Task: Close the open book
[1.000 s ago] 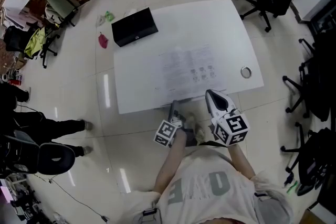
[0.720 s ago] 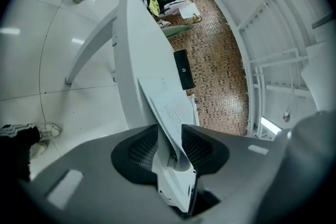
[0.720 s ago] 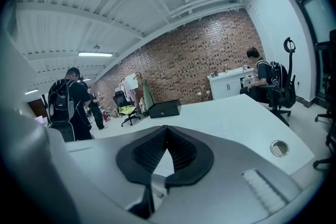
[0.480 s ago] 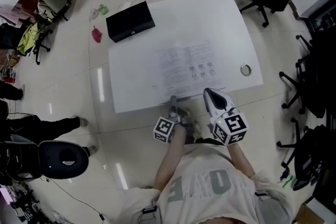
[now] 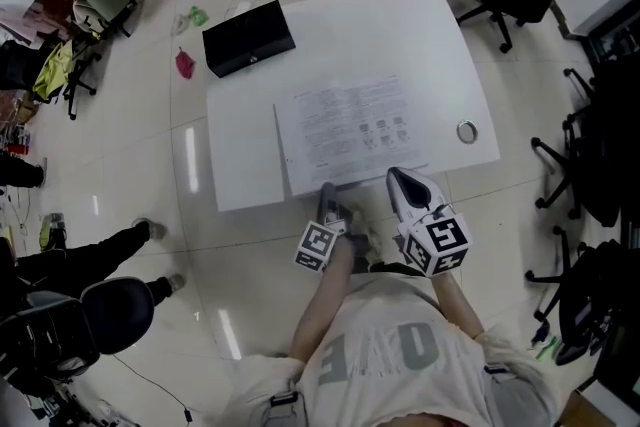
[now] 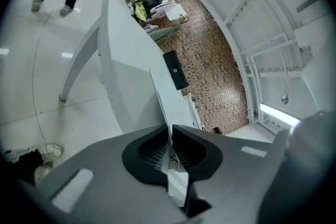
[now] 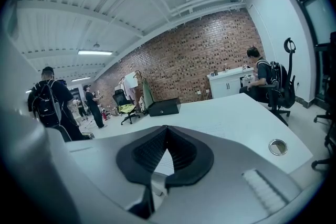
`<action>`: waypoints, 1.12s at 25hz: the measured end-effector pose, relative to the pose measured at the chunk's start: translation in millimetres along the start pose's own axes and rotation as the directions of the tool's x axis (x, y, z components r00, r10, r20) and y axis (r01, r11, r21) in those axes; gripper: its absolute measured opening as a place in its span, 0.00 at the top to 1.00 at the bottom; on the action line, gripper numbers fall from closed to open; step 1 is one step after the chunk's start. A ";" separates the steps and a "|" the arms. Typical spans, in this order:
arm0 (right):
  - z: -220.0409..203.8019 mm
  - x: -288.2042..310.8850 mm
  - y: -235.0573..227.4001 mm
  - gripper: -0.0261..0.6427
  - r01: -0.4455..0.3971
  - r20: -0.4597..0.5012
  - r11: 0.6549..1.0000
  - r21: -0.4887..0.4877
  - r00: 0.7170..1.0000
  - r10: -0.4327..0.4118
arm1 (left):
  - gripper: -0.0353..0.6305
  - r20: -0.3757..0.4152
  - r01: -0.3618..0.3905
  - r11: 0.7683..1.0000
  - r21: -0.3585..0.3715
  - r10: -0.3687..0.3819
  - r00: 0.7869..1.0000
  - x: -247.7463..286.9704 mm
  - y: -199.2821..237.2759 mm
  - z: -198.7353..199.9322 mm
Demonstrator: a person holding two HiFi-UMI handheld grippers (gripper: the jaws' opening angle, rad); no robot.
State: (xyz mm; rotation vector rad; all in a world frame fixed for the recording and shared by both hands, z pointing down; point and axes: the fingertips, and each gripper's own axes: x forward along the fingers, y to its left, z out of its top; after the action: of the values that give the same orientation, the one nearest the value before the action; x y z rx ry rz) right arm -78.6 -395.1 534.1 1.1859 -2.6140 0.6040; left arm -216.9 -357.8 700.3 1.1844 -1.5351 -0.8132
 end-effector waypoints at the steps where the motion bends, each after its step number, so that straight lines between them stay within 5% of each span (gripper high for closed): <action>1: -0.2 -1.3 0.8 0.95 -0.001 0.004 1.000 0.003 1.000 0.001 | 0.89 -0.006 0.009 0.998 0.063 -0.009 1.000 -1.4 -5.7 1.1; 5: 6.7 -9.2 4.6 0.95 -0.007 0.028 1.000 0.007 1.000 0.007 | 0.90 -0.030 0.063 0.935 0.349 -0.056 0.998 -6.1 -38.5 6.2; 8: 13.0 -17.5 4.5 0.95 -0.006 0.053 1.000 0.006 0.999 0.006 | 0.91 -0.074 0.114 0.837 0.536 -0.088 0.993 -5.7 -67.1 -4.6; 9: 14.0 -20.6 3.7 0.95 -0.003 0.060 1.000 0.006 0.998 0.003 | 0.90 -0.102 0.135 0.775 0.617 -0.092 0.991 -5.1 -76.6 -11.9; 13: 18.2 -34.5 -0.6 0.95 0.013 0.085 1.000 0.003 0.996 -0.013 | 0.88 -0.207 0.212 0.447 0.869 -0.060 0.976 0.7 -102.8 -45.6; 15: 20.3 -40.5 -2.5 0.95 0.025 0.100 1.000 0.005 0.995 -0.025 | 0.86 -0.251 0.251 0.338 0.907 -0.044 0.967 3.7 -108.3 -61.3; 16: 20.5 -43.4 -3.2 0.95 0.032 0.107 0.999 0.006 0.994 -0.032 | 0.86 -0.272 0.270 0.306 0.913 -0.037 0.962 4.6 -108.6 -68.6; 18: 19.6 -50.6 -4.2 0.95 0.046 0.124 0.999 0.009 0.991 -0.047 | 0.82 -0.308 0.302 0.281 0.911 -0.023 0.951 5.4 -105.2 -80.6; 28: 12.4 -98.6 -44.6 0.95 0.149 0.176 0.987 0.058 0.972 -0.157 | 0.81 -0.371 0.374 0.243 0.895 -0.060 0.927 3.6 -119.3 -125.8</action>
State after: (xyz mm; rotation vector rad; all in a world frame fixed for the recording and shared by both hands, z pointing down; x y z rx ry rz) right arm 19.4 -361.0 501.1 1.5057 -2.6318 0.5513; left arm -62.3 -389.1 628.1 2.3547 -1.6296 0.3296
